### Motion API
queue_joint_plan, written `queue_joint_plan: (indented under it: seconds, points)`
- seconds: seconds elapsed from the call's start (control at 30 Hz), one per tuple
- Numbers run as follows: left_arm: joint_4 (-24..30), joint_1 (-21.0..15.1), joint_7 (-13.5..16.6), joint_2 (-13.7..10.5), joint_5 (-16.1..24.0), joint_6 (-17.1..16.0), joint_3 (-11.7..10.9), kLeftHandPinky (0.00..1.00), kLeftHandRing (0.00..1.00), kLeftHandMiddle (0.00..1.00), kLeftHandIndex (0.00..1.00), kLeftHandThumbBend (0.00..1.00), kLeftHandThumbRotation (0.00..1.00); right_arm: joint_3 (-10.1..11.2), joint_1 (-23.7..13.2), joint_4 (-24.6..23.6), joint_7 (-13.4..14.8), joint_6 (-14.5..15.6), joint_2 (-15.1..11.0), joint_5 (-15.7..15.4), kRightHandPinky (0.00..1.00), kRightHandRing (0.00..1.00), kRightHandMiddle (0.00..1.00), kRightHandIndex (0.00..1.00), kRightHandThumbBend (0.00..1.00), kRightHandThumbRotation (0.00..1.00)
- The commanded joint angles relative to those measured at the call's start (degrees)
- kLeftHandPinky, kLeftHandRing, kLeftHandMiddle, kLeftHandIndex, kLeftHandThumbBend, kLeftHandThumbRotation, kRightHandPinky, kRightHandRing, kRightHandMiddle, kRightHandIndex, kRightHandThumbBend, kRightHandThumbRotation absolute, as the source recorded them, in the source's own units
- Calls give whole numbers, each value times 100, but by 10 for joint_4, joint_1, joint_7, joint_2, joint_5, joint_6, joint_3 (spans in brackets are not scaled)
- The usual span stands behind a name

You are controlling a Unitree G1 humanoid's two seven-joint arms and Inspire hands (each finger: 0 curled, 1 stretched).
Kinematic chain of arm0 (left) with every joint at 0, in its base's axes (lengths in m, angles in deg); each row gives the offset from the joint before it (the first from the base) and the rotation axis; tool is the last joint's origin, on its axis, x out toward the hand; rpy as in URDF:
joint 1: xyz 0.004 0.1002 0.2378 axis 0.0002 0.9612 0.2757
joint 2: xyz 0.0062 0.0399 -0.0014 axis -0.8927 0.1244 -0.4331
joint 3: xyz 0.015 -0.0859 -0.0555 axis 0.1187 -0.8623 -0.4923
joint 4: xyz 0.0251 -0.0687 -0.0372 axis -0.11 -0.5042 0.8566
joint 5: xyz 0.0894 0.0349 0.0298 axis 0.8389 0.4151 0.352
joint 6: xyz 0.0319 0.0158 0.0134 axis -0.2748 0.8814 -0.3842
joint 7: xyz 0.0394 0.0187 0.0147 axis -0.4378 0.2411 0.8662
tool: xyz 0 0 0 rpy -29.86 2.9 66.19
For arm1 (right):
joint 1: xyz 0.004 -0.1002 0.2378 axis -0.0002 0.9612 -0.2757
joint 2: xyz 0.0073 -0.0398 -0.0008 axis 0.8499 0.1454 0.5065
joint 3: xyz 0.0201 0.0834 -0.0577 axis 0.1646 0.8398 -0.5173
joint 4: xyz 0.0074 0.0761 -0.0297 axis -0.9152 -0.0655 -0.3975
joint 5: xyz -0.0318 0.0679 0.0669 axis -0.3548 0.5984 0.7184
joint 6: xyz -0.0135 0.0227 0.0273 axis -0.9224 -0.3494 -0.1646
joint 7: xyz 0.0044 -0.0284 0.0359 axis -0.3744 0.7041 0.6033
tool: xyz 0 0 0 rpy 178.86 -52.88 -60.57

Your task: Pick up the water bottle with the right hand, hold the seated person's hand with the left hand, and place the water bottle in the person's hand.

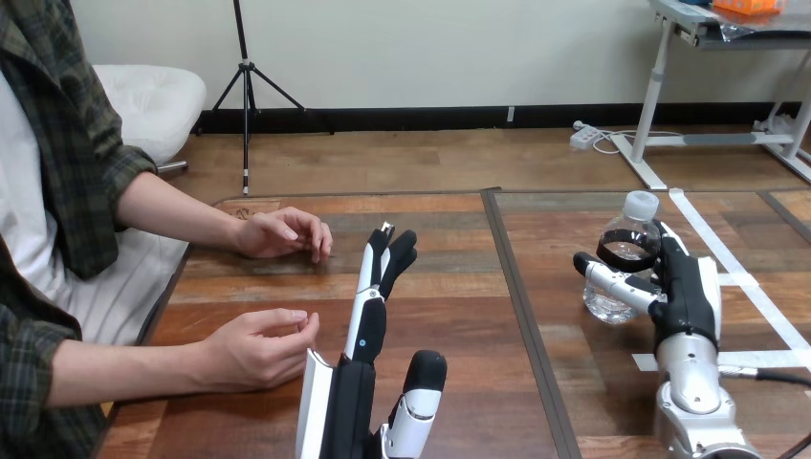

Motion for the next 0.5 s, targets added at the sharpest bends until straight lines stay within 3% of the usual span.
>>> queue_joint_plan:
  seconds: [0.0,0.1,0.47]
  points:
    - [9,10,-4,19,-8,-6,1,93,92,94,99,50,100,26,-58,-7,-9,-14,18,28,89,91,94,93,68,12]
    - [9,11,-4,19,-7,-5,1,93,92,94,99,50,100,36,-60,-7,-16,-16,24,43,90,92,95,93,67,10]
    - [11,12,3,18,7,-4,-3,94,92,94,99,49,100,37,-68,-7,-9,-10,34,43,88,92,95,95,66,11]
